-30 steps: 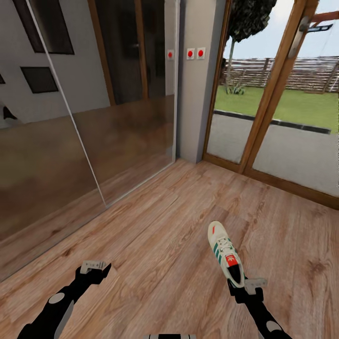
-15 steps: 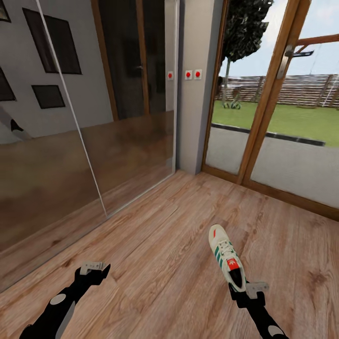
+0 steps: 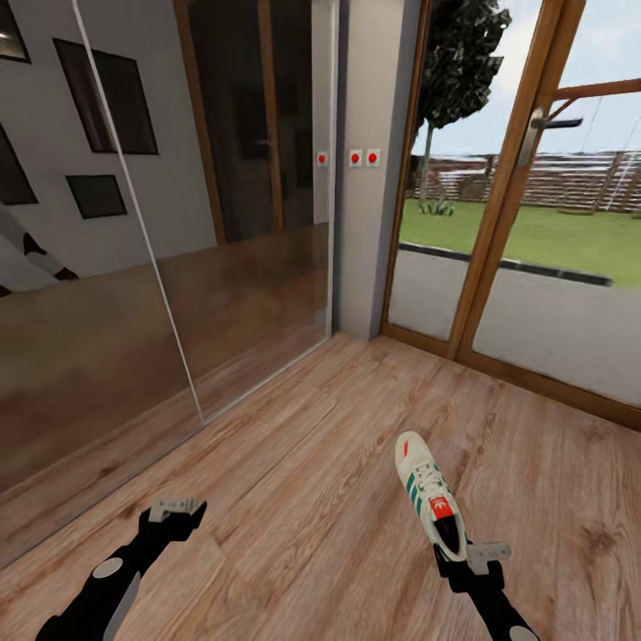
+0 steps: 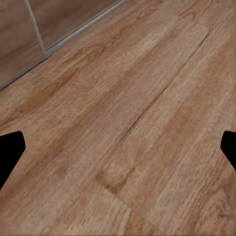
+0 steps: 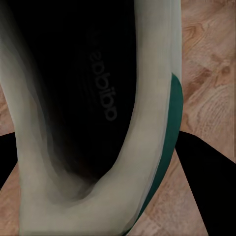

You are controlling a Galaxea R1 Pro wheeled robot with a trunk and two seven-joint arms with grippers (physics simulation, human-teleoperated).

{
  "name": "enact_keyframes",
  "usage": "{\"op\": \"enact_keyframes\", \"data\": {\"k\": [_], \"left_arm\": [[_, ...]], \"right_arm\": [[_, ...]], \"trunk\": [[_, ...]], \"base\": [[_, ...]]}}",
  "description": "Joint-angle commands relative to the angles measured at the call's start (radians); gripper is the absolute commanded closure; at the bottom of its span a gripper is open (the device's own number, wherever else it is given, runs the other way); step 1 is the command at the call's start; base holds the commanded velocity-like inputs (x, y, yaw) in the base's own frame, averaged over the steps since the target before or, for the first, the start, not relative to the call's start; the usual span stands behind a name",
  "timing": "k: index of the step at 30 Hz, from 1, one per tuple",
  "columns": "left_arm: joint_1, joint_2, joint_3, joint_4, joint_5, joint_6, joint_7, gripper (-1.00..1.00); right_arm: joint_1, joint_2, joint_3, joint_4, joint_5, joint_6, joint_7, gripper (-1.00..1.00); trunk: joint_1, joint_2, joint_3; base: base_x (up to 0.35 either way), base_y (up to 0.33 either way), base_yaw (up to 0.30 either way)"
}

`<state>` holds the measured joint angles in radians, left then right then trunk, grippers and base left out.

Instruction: Pick up the two gym shoes and the two sandals from the corridor floor and place them onto the hallstand (shoe rack) in the corridor, making sure they are on the rack and not on the floor. Arrange them so the two gym shoes are next to each other and the two sandals are next to each other.

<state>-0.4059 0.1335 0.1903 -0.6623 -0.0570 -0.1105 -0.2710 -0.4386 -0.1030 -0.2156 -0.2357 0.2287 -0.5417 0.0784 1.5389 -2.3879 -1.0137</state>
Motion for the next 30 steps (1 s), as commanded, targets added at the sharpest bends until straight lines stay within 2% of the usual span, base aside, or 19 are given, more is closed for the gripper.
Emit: {"op": "enact_keyframes", "data": {"k": [1,7,11,13,20,30], "left_arm": [[-0.001,-0.001,0.005,0.001,-0.006,-0.004,-0.007,-1.0],[-0.001,0.0,0.005,0.001,-0.006,-0.003,-0.007,-1.0],[-0.001,-0.001,0.005,0.001,-0.006,-0.004,-0.007,-1.0],[-0.001,-0.001,0.005,0.003,-0.006,-0.004,-0.007,-1.0],[-0.001,-0.003,0.005,0.007,-0.006,-0.005,-0.001,-1.0],[-0.001,-0.007,0.005,0.007,-0.006,-0.005,0.027,-1.0]], "right_arm": [[0.0,0.0,-0.008,0.001,0.003,-0.004,0.008,1.0],[0.005,0.001,-0.008,0.001,0.003,-0.02,0.008,1.0],[0.02,0.002,-0.008,0.001,0.003,-0.069,0.008,1.0],[0.03,0.003,-0.008,0.002,0.003,-0.102,0.008,1.0],[0.032,0.01,-0.008,0.002,0.003,-0.111,0.006,1.0],[0.032,0.011,-0.008,0.003,0.004,-0.112,0.005,1.0]], "trunk": [[-0.004,0.007,0.004],[-0.027,0.049,0.032],[-0.042,0.077,0.051],[-0.042,0.077,0.054],[-0.042,0.077,0.058],[-0.042,0.077,0.058]], "base": [[0.0,0.0,0.0],[0.0,0.0,0.0],[0.0,0.0,0.0],[0.0,0.0,0.0],[0.0,0.0,0.03],[0.0,0.0,0.26]]}}
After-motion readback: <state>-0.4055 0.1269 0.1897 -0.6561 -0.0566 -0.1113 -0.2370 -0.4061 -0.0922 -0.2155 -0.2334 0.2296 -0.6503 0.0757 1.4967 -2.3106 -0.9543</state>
